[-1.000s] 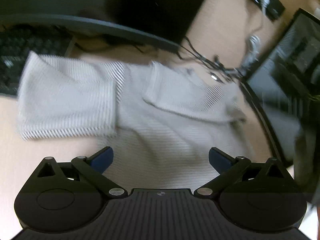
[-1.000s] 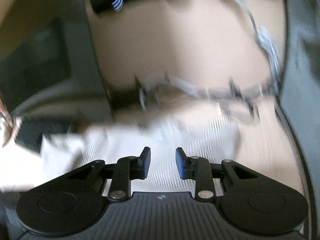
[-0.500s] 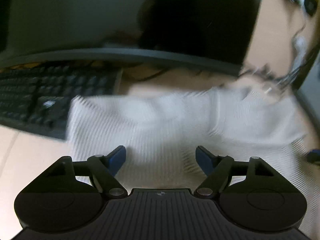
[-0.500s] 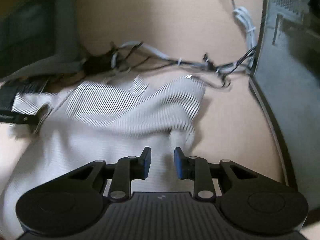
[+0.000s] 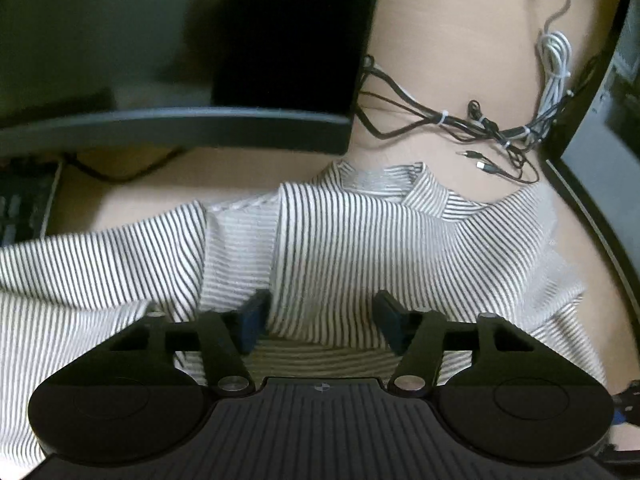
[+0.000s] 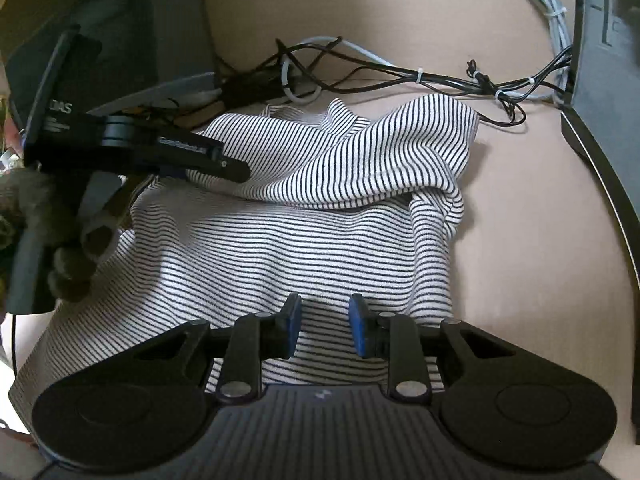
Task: Fold clothes
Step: 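Grasp the shirt body with the left gripper while the right gripper smooths the fold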
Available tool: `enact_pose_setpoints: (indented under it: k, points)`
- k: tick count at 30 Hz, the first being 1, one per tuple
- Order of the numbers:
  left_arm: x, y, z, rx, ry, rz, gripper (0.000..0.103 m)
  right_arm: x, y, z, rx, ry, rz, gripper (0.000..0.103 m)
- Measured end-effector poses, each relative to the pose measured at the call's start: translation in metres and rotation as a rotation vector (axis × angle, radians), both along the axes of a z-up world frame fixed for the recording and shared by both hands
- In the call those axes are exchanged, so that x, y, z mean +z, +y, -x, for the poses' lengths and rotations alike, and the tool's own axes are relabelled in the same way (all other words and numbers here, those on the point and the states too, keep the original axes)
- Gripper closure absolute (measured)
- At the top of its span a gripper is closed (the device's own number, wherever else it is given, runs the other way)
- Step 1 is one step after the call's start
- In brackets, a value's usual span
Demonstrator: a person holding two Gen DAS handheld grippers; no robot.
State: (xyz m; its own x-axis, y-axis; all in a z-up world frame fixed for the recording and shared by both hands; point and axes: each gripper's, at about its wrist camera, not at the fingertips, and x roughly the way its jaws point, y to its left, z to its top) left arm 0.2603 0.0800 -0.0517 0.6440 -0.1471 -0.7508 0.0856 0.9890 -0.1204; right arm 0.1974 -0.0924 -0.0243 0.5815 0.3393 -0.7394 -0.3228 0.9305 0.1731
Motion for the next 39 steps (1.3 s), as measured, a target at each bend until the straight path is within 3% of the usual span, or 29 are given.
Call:
enact_pose_setpoints:
  k: [1,3,6,9,12,14,15,16,17,18,19,24,26,28,29,31,33,39]
  points:
    - [0.002,0.002,0.0,0.008,-0.008,-0.004,0.073,0.0,0.0,0.0,0.009,-0.001,-0.003,0.076]
    - [0.01,0.012,0.003,0.028,-0.038,0.025,0.092,0.0,-0.001,0.0,0.027,-0.002,-0.009,0.069]
    - [0.029,0.027,0.015,0.061,-0.104,0.063,0.095,-0.001,0.002,0.002,0.058,-0.011,-0.007,0.057]
    - [0.038,0.04,0.024,0.095,-0.153,0.037,0.096,0.001,0.007,0.001,0.07,-0.016,0.01,0.055]
    - [0.038,0.052,0.026,0.122,-0.147,0.046,0.096,0.01,0.007,-0.003,0.071,-0.04,0.008,0.055]
    - [0.036,0.058,0.025,0.117,-0.136,0.114,0.091,0.018,0.005,-0.007,0.068,-0.062,0.0,0.055]
    - [0.035,0.059,0.024,0.113,-0.128,0.143,0.077,0.023,0.005,-0.008,0.067,-0.074,-0.004,0.055]
    - [0.033,0.057,0.021,0.107,-0.119,0.157,0.052,0.025,0.005,-0.009,0.072,-0.074,-0.007,0.055]
    - [0.03,0.052,0.016,0.096,-0.109,0.16,0.04,0.024,0.006,-0.008,0.076,-0.068,-0.009,0.055]
    - [0.026,0.048,0.011,0.086,-0.099,0.159,0.022,0.023,0.007,-0.006,0.08,-0.062,-0.011,0.055]
    - [0.022,0.043,0.007,0.077,-0.087,0.16,0.018,0.023,0.007,-0.004,0.083,-0.055,-0.012,0.055]
    - [-0.001,0.017,-0.01,0.037,-0.035,0.142,0.018,0.0,0.004,0.014,0.063,0.026,-0.014,0.053]
    - [-0.008,0.006,-0.011,0.023,-0.032,0.094,0.024,-0.002,0.001,0.019,0.063,0.015,-0.022,0.053]
    - [-0.011,-0.003,-0.009,0.019,-0.042,0.02,0.047,-0.003,-0.002,0.019,0.058,0.016,-0.029,0.052]
    - [-0.011,-0.007,-0.007,0.017,-0.052,-0.012,0.052,-0.003,-0.004,0.019,0.055,0.017,-0.035,0.052]
    - [-0.009,-0.008,-0.002,0.019,-0.077,-0.043,0.077,-0.004,-0.005,0.019,0.052,0.016,-0.042,0.052]
    - [-0.004,-0.007,0.003,0.024,-0.104,-0.055,0.095,-0.005,-0.004,0.019,0.056,0.015,-0.045,0.047]
    - [0.012,0.001,0.01,0.032,-0.15,-0.036,0.096,-0.009,0.005,0.02,0.103,0.003,-0.03,0.027]
